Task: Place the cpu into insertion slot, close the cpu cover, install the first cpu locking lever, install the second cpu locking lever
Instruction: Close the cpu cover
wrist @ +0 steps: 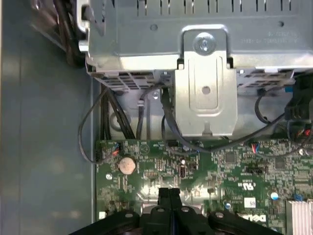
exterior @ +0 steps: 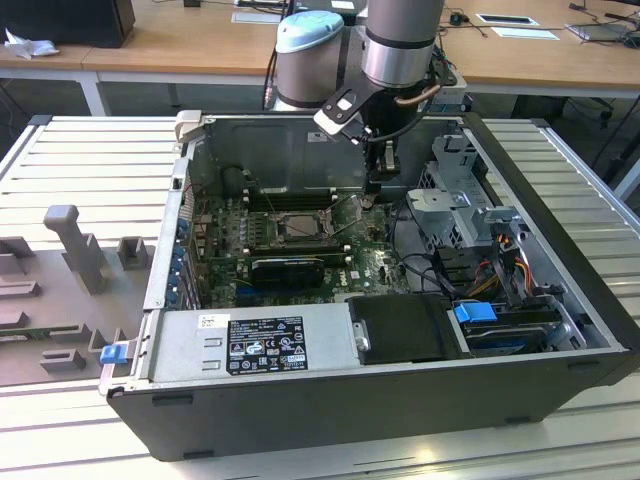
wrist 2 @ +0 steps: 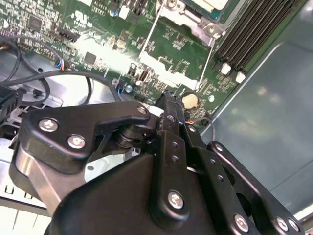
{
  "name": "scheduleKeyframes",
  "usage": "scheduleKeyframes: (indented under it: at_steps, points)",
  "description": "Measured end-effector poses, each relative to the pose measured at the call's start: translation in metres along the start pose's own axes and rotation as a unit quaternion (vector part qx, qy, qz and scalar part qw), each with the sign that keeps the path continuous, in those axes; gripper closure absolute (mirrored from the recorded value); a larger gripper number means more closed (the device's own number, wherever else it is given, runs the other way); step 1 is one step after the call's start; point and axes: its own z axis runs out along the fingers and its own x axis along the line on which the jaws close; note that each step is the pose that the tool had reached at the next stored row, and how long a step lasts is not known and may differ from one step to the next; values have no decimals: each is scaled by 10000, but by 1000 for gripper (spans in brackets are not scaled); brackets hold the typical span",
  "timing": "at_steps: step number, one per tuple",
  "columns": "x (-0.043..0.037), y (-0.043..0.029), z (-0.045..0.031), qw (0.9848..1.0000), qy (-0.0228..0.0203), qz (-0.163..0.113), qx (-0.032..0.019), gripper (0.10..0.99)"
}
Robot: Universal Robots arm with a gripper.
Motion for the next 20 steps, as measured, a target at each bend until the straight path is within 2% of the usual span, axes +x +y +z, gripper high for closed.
scheduleKeyframes:
  at_steps: [2, 5, 12, 13, 18, 20]
  points:
    - [1, 45, 2, 10000, 0, 1, 13, 980]
    - [3, 160, 8, 10000, 0, 2, 45, 980]
    - [4, 221, 30, 10000, 0, 2, 49, 980]
    - [0, 212, 71, 10000, 0, -6, 49, 980]
    - [-27, 99, 183, 10000, 3, -57, 51, 980]
    - [-35, 83, 227, 10000, 3, -72, 52, 980]
